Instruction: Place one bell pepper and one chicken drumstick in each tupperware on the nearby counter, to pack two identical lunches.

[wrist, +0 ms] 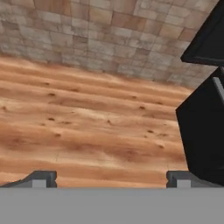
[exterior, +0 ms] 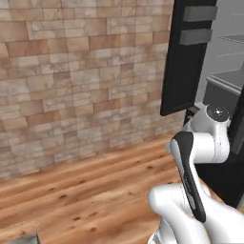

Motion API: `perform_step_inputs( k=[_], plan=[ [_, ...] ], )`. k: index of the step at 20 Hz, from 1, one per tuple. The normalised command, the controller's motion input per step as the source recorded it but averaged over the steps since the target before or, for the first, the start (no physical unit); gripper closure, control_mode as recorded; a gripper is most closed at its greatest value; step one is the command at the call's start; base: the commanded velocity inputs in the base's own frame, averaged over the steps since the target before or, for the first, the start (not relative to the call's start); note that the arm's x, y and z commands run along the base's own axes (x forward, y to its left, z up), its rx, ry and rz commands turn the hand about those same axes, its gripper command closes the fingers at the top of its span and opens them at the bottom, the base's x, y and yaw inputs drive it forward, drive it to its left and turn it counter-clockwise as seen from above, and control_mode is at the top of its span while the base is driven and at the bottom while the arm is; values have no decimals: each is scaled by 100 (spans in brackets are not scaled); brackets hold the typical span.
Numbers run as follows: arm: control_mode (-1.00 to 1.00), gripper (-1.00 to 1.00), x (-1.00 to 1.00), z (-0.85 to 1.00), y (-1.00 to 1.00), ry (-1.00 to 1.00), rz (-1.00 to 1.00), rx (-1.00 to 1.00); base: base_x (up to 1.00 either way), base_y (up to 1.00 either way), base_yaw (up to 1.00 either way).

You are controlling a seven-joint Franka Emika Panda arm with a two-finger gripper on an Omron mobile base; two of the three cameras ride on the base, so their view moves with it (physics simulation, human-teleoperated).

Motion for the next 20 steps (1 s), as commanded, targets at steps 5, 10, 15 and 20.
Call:
perform_step_inputs(
  k=[5, 10, 15, 20],
  plan=[
    [100, -100, 0, 0, 0, 0, 0, 0, 69, 0, -39],
    [100, -100, 0, 0, 0, 0, 0, 0, 85, 3, -40],
    [100, -100, 0, 0, 0, 0, 0, 0, 60, 0, -44],
    [100, -100, 0, 0, 0, 0, 0, 0, 57, 1, -48]
  ],
)
